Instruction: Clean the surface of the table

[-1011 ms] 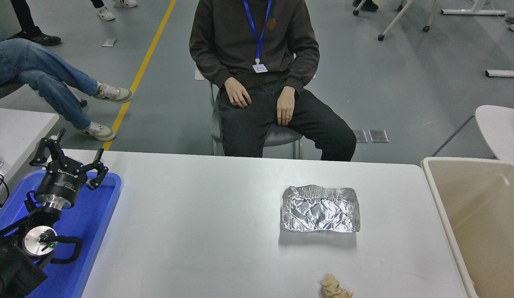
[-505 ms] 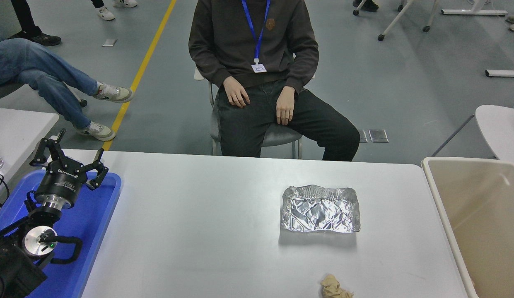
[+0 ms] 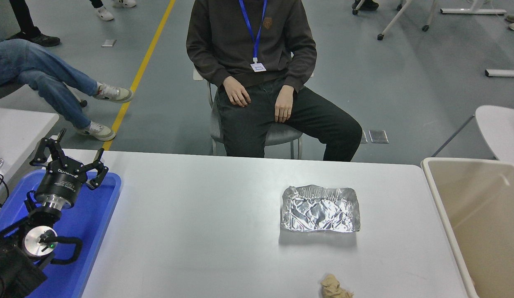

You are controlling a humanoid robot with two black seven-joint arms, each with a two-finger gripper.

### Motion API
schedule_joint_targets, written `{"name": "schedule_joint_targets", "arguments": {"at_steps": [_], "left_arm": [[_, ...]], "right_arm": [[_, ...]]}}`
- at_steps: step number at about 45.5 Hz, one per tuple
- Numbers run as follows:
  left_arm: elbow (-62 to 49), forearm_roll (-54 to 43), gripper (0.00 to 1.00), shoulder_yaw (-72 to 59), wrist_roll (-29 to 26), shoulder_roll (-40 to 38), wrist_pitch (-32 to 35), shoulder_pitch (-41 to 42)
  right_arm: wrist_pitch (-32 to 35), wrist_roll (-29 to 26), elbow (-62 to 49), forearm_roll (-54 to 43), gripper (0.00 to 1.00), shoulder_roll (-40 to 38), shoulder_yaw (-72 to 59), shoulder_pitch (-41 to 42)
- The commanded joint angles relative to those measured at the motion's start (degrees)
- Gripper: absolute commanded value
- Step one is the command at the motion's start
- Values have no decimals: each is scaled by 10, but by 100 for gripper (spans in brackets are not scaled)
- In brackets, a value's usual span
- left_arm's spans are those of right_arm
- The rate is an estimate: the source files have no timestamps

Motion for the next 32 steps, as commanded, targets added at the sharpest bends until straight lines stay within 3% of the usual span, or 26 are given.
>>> {"name": "schedule_joint_targets", "arguments": {"at_steps": [1,14,32], "left_arm": [[0,0,100,0,-1,0,0,0],[0,0,100,0,0,0,0,0],[1,0,100,-1,0,0,0,0]], "right_arm": [[-1,1,153,3,99,-36,75,-36],[2,13,236,3,99,-14,155,-91],[11,207,239,-32,99,85,145,-128]]}}
